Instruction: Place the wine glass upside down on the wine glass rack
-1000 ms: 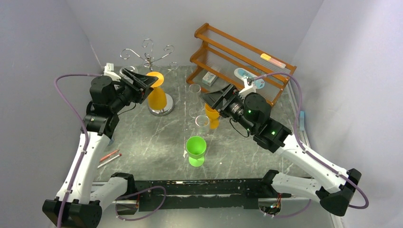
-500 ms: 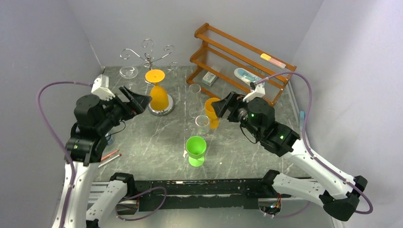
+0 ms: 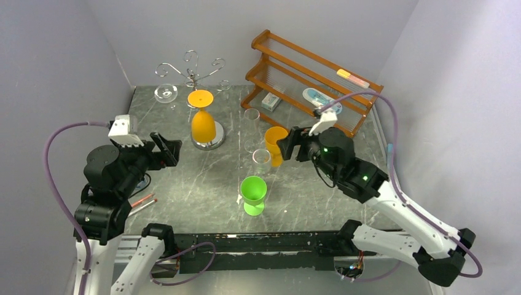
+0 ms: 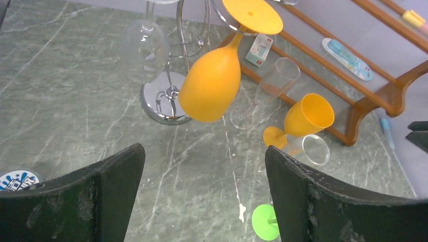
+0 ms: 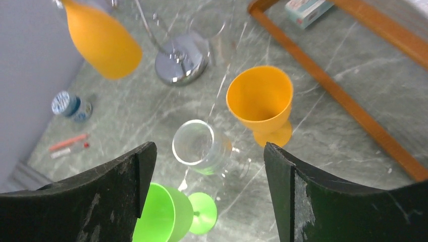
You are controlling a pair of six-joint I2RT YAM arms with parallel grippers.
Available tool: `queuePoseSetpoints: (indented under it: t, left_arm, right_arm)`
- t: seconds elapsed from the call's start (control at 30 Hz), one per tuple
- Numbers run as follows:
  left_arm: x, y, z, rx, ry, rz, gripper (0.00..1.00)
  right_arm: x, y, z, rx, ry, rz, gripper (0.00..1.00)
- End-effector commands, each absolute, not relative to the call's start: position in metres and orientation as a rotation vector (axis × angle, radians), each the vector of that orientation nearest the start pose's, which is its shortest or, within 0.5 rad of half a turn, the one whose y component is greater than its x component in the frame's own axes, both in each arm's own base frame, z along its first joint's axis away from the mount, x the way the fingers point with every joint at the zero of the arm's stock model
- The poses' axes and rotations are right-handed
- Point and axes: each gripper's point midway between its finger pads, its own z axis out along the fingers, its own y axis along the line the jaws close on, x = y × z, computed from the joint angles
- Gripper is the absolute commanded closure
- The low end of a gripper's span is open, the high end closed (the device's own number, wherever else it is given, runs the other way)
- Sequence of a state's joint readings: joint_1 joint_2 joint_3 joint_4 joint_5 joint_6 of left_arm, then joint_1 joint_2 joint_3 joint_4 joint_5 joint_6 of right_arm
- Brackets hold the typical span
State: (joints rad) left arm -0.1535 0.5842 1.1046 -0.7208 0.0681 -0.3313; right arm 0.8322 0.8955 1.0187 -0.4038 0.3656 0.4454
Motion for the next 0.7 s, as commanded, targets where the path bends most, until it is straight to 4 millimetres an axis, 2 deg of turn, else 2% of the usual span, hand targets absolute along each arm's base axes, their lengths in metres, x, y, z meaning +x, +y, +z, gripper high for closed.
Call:
queuePoseSetpoints:
  t: [0.0, 0.13, 0.27, 0.3, 0.47, 0.67]
  left_arm:
    - [0.209, -0.06, 0.333, -0.055, 1.795, -0.394, 0.08]
    - [0.211, -0.063, 0.327, -0.066, 1.801, -0.419, 0.09]
    - [0.213, -0.068, 0.323, -0.063, 1.806, -0.453, 0.09]
    - [0.213, -0.069, 0.322, -0.063, 1.807, -0.458, 0.09]
    - [0.213, -0.069, 0.318, -0.072, 1.827, -0.46, 0.1]
    - [0.213, -0.072, 0.31, -0.088, 1.842, -0.483, 0.1]
  right_arm:
    - [0.227, 0.235, 0.258, -0.371, 2.039, 0.61, 0.2]
    - [0.21, 0.265, 0.239, -0.497, 2.106, 0.591, 0.28]
    - [0.203, 0.296, 0.235, -0.57, 2.115, 0.485, 0.33]
    - [0.204, 0.299, 0.228, -0.57, 2.138, 0.456, 0.34]
    - [0.22, 0.308, 0.222, -0.498, 2.162, 0.371, 0.39]
    - [0.228, 0.321, 0.203, -0.517, 2.206, 0.319, 0.41]
